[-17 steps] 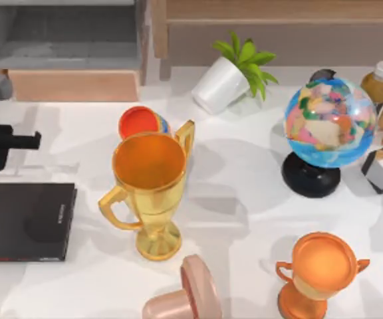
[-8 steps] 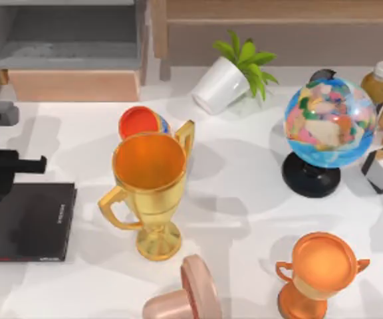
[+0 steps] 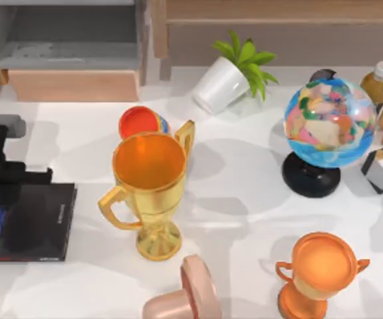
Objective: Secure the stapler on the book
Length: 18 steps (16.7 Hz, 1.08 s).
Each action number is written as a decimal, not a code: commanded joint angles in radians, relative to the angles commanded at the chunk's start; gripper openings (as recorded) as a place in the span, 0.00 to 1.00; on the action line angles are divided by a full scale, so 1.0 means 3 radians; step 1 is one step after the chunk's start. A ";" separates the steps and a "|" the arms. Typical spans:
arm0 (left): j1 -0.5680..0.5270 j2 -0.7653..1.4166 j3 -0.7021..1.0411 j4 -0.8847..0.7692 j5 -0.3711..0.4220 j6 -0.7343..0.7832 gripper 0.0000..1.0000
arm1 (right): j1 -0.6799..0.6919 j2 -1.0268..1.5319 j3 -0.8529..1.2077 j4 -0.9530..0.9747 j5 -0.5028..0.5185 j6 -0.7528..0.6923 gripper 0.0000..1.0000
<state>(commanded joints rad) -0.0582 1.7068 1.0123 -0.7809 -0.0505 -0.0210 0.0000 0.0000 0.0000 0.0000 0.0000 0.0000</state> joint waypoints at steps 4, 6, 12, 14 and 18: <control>0.0000 0.0001 -0.0002 0.0003 0.0000 0.0000 0.08 | 0.0000 0.0000 0.0000 0.0000 0.0000 0.0000 1.00; 0.0000 0.0001 -0.0002 0.0003 0.0000 0.0000 0.23 | 0.0000 0.0000 0.0000 0.0000 0.0000 0.0000 1.00; 0.0000 0.0001 -0.0002 0.0003 0.0000 0.0000 0.68 | 0.0000 0.0000 0.0000 0.0000 0.0000 0.0000 1.00; 0.0000 0.0001 -0.0002 0.0003 0.0000 0.0000 0.83 | 0.0000 0.0000 0.0000 0.0000 0.0000 0.0000 1.00; 0.0000 0.0001 -0.0002 0.0003 0.0000 0.0000 1.00 | 0.0000 0.0000 0.0000 0.0000 0.0000 0.0000 1.00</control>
<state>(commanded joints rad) -0.0582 1.7072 1.0118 -0.7800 -0.0505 -0.0210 0.0000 0.0000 0.0000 0.0000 0.0000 0.0000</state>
